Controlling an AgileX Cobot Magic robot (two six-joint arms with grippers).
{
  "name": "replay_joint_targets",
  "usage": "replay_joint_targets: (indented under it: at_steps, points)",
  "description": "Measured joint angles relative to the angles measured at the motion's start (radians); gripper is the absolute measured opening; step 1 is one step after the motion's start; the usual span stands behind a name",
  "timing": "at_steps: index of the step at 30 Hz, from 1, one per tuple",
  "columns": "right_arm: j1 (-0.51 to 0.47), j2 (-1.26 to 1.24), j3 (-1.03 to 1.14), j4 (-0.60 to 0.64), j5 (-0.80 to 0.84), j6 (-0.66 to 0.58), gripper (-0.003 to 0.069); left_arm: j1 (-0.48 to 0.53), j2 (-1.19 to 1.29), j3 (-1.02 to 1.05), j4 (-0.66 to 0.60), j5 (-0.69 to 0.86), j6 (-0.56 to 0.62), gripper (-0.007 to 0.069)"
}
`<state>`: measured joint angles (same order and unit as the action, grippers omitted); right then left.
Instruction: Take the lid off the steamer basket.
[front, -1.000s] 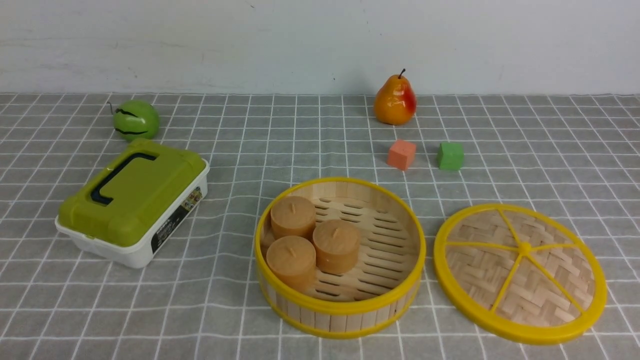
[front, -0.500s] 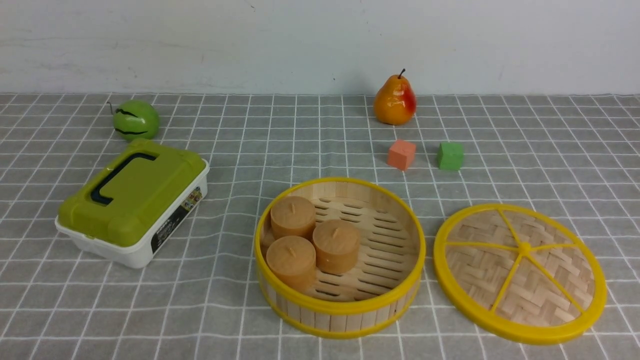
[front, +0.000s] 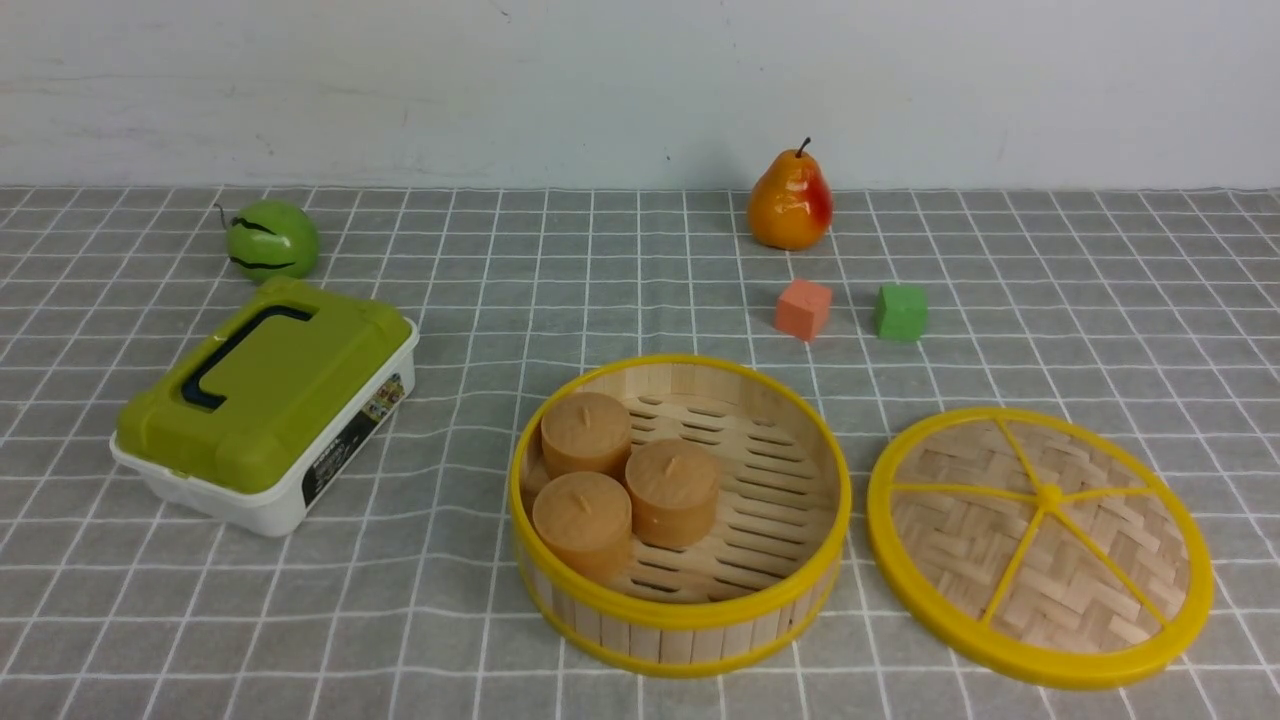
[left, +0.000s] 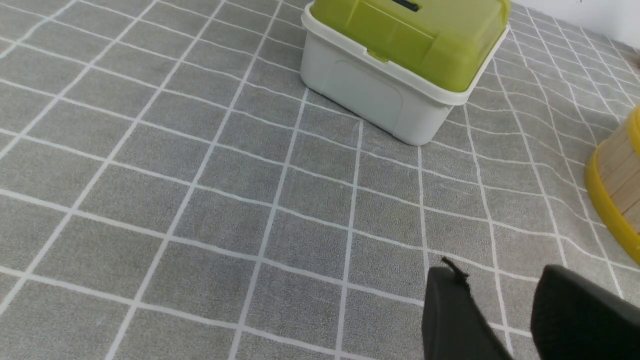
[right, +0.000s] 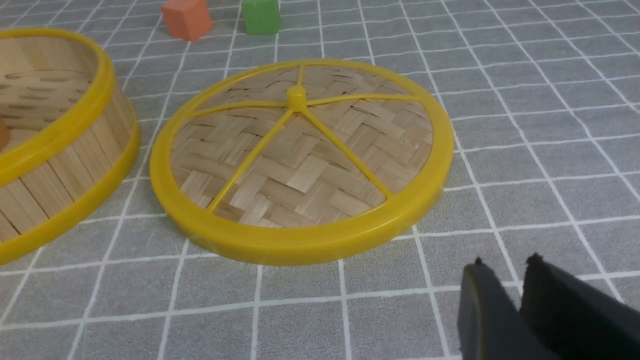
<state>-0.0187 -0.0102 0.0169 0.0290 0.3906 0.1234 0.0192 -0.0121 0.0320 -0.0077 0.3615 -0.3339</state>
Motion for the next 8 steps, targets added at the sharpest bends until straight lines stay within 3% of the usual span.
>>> replay_joint_targets:
  at_steps: [8]
  points:
    - [0.0, 0.0, 0.0, 0.0, 0.0, 0.0, 0.0101, 0.0, 0.0, 0.0, 0.0, 0.0, 0.0, 0.0239]
